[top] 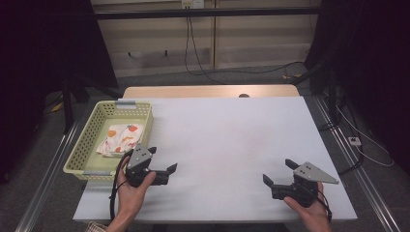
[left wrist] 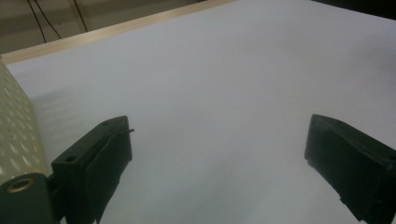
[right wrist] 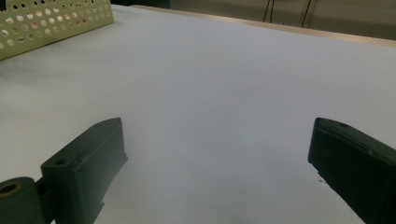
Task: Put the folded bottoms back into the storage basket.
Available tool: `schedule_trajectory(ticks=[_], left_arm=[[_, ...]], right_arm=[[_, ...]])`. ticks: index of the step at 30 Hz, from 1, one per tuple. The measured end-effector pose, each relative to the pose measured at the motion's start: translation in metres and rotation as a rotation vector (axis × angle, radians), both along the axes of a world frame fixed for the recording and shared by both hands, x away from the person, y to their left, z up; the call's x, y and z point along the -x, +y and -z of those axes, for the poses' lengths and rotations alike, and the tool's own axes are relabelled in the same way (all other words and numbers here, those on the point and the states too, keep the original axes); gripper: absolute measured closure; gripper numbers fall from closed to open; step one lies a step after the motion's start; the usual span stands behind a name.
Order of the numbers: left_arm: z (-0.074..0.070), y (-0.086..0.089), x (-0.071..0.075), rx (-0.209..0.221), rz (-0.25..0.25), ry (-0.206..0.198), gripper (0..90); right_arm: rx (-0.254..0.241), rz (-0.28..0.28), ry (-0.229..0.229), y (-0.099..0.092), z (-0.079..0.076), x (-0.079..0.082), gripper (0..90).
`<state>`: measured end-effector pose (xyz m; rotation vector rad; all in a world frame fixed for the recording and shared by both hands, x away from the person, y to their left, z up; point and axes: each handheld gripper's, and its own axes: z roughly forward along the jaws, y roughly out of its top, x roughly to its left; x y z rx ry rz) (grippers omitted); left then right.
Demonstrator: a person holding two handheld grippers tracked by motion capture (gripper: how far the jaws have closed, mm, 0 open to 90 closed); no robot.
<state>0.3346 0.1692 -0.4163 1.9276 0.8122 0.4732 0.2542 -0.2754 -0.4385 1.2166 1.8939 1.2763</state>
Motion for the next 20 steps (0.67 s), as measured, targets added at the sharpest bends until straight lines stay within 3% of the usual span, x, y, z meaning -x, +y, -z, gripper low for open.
schedule_trajectory(ticks=[4, 10, 12, 20], left_arm=[[0.008, -0.004, 0.003, -0.001, 0.0, -0.002, 9.1], [0.022, -0.003, 0.007, 0.05, 0.012, 0.042, 7.7], [0.025, -0.003, 0.01, 0.026, 0.02, 0.045, 7.6], [0.025, -0.003, 0.009, 0.015, 0.01, 0.018, 6.7]], right_arm=[[-0.002, 0.0, 0.003, 0.0, 0.0, 0.0, 4.1], [0.0, 0.005, 0.001, -0.001, 0.0, 0.0, 4.1], [0.004, 0.002, -0.002, -0.002, -0.001, 0.001, 4.1], [-0.002, 0.014, -0.005, -0.003, -0.001, 0.001, 4.2]])
